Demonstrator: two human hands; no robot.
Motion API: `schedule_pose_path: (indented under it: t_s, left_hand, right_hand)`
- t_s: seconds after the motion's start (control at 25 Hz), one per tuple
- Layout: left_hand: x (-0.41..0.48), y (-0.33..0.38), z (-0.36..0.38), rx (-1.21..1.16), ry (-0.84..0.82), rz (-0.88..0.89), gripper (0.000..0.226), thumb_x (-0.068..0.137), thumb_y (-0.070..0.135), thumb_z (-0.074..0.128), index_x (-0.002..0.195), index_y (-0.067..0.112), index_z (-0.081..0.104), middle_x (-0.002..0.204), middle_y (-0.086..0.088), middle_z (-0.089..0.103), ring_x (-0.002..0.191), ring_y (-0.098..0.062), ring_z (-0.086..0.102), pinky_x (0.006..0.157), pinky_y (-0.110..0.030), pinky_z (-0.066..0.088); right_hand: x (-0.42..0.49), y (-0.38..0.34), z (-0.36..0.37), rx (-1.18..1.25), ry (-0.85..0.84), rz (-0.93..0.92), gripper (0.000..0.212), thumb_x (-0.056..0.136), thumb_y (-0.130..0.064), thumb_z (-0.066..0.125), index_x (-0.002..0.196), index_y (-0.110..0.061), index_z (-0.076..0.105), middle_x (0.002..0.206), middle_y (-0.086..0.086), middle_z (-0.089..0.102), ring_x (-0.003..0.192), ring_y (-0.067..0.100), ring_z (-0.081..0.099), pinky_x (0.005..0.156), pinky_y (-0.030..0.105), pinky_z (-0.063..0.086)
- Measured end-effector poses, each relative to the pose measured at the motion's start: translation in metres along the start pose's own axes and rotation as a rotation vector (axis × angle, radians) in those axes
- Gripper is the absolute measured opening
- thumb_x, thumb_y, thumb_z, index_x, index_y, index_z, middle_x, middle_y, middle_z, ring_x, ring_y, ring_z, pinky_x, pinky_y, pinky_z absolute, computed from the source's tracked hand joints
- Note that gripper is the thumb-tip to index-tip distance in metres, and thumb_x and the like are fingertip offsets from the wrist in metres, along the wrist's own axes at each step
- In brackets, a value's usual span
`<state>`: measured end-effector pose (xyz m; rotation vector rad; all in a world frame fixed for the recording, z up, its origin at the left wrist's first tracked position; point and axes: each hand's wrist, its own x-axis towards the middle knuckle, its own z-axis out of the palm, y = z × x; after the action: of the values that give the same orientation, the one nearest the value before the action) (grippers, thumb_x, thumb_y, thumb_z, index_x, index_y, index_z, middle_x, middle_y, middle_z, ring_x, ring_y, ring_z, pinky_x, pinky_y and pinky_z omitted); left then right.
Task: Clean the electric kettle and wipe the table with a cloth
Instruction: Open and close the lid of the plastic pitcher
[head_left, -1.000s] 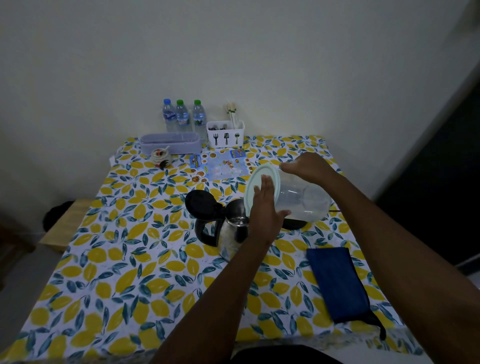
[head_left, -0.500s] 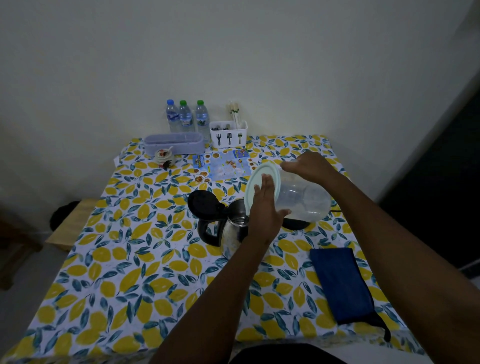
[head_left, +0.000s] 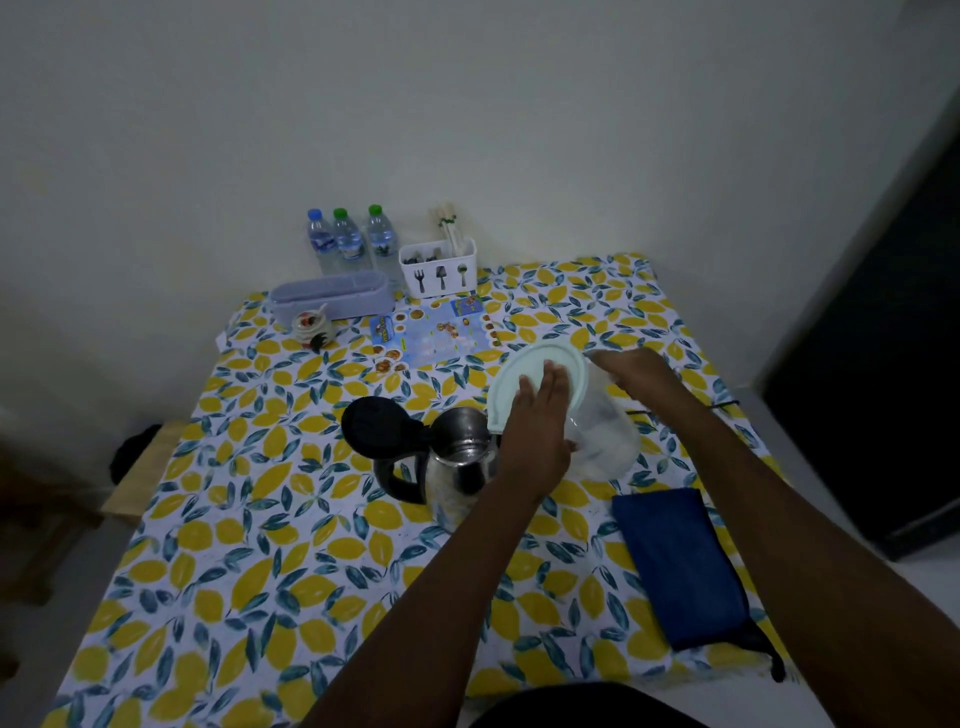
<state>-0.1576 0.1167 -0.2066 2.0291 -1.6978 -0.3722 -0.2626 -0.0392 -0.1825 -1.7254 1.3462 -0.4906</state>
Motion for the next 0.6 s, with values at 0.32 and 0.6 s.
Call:
schedule_pose_path:
  t_s: [0.32,0.6]
  left_hand:
    - [0.057,0.056,0.049,0.262,-0.23,0.161,0.101,0.083,0.02,0.073,0.15,0.005,-0.002,0.163,-0.016,0.0,0.145,-0.048,0.003,0.119,-0.053,0.018]
    - [0.117,0.11,0.107,0.482,-0.304,0.262,0.095,0.09,0.027,0.063,0.149,0.003,-0.008,0.162,-0.019,-0.003,0.146,-0.046,0.006,0.121,-0.053,0.016]
  right_hand:
    - [0.022,0.099,-0.051,0.305,0.117,0.237,0.049,0.08,-0.047,0.067,0.053,-0.012,0.047,0.04,-0.001,0.048,0.045,0.018,0.043,0.052,0.027,0.035]
    - [0.051,0.158,-0.114,0.472,0.188,0.236,0.04,0.082,-0.038,0.068,0.062,-0.01,0.049,0.05,0.009,0.04,0.044,0.02,0.036,0.053,0.032,0.03]
